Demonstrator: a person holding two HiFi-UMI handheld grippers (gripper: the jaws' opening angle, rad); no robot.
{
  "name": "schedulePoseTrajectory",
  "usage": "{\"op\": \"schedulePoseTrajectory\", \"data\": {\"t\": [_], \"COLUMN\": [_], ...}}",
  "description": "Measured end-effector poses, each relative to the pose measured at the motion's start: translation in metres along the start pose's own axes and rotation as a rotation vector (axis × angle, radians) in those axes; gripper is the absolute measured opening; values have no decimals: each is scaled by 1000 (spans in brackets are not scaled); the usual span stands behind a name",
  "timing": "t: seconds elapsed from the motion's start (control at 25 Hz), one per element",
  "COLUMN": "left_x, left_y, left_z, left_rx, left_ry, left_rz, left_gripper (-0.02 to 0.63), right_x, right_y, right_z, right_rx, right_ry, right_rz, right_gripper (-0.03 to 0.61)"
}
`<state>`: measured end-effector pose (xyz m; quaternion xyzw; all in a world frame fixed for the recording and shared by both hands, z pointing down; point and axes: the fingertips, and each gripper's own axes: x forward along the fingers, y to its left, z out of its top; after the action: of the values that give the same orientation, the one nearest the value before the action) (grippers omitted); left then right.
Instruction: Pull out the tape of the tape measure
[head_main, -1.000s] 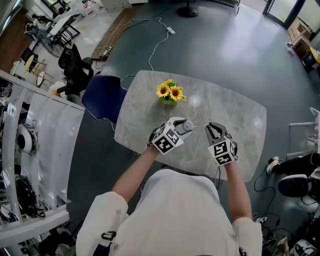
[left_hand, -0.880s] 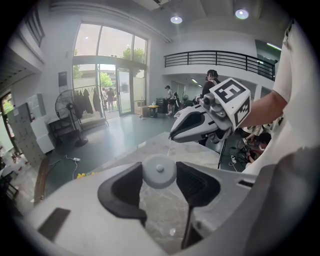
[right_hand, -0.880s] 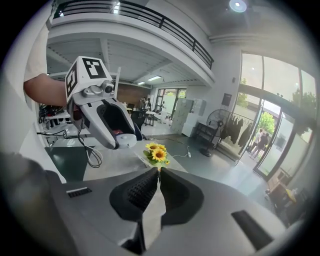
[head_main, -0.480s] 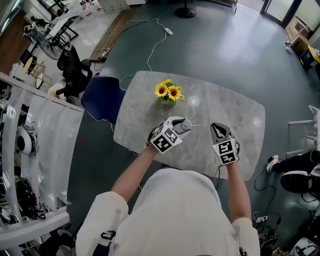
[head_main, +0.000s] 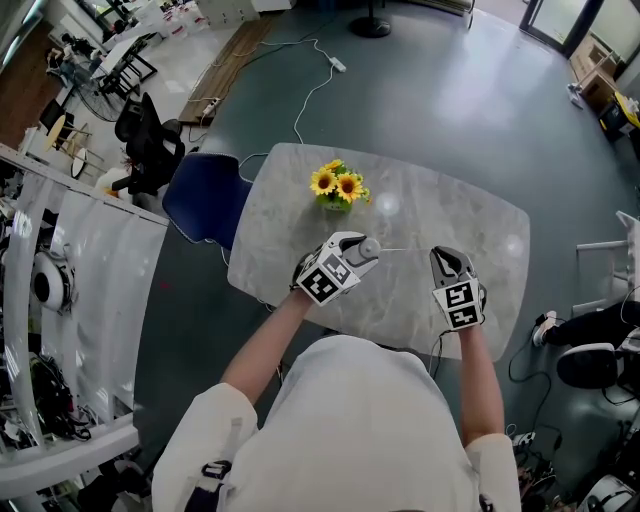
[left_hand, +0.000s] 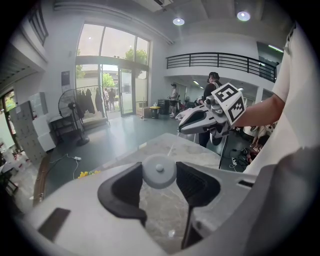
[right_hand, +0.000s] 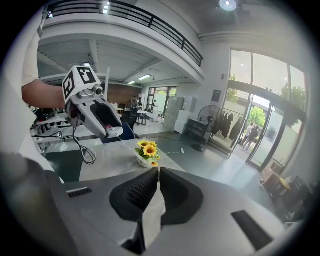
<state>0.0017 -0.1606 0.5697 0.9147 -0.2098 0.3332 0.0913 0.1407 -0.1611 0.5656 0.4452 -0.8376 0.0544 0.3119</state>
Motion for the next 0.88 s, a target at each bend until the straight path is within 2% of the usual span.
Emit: {"op": "schedulePoseTrajectory", "data": {"t": [0.44,0.72,0.88], "left_x": [-3,-9,-13], "left_y": [0,10,14], "left_z": [4,0,3], "left_rx": [18,16,12], "left_ry": [-12,10,-19], "left_rz": [-16,3,-4], "left_gripper": [216,216,216], "right_x": [-3,-14,-22], "right_y": [-4,-28,-38], "right_z": [-1,-18,-21], "right_rx": [4,76,93], "right_ry": [5,21,15], "right_rz": [-14,-71,-83], "right_gripper": [40,40,40]}}
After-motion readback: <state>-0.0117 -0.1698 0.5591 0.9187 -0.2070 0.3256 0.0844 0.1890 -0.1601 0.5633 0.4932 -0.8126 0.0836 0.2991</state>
